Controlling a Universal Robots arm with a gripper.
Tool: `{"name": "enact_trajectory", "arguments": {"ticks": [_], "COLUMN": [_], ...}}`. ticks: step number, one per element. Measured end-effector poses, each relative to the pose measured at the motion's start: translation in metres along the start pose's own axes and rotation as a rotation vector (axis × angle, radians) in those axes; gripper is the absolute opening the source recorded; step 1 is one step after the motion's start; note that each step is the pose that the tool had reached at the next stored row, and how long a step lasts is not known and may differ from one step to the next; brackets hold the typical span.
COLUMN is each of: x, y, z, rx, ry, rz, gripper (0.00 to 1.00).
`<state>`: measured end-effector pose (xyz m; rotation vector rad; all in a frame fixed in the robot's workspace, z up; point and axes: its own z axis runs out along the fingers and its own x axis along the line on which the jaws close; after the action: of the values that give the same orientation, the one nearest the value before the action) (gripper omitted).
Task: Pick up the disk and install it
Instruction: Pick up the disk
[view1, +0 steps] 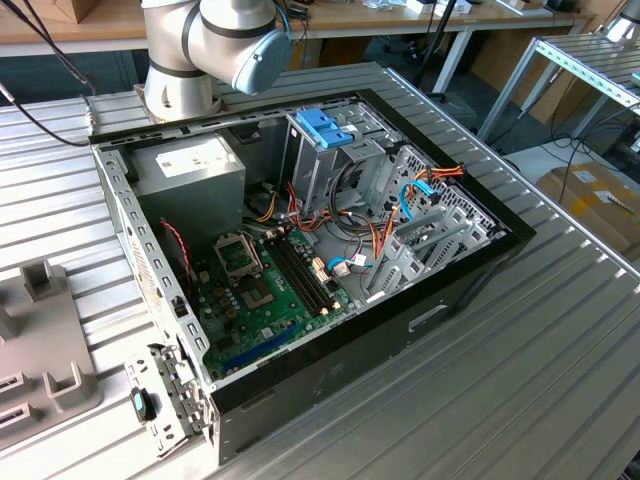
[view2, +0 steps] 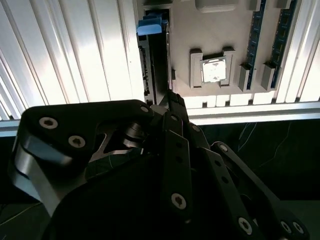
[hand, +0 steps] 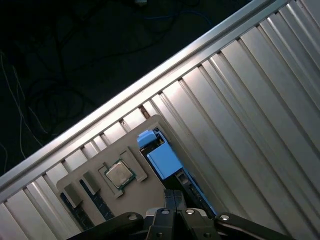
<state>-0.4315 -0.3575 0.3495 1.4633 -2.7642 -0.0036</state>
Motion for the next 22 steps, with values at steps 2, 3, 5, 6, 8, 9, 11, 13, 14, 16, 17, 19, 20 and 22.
{"name": "enact_trajectory", "arguments": {"ticks": [2,3,5,6,8,9,11,13,14,16,17,19,20,22], "x": [0.0,0.0,0.0,0.0,0.0,0.0,0.0,0.0,0.0,0.0,0.0,0.0,0.0,0.0], "y": [0.0,0.0,0.0,0.0,0.0,0.0,0.0,0.0,0.0,0.0,0.0,0.0,0.0,0.0], "z": [0.0,0.0,0.0,0.0,0.0,0.0,0.0,0.0,0.0,0.0,0.0,0.0,0.0,0.0], "rx": [0.0003,0.0005,0.0009,0.0011,0.0015,0.0017,0.002,0.0025,0.0027,0.0032,0.0033,0.0038,0.004,0.0044], "ry": [0.0002,0.0004,0.0006,0.0008,0.0011,0.0012,0.0016,0.0019,0.0021,0.0024,0.0025,0.0029,0.003,0.0033], "rz": [-0.028,-0.044,-0.078,-0.094,-0.131,-0.148,-0.185,-0.223,-0.244,-0.283,-0.297,-0.333,-0.355,-0.388], "gripper": [0.11,0.11,0.11,0.11,0.11,0.11,0.11,0.11,0.11,0.11,0.11,0.11,0.11,0.11]}}
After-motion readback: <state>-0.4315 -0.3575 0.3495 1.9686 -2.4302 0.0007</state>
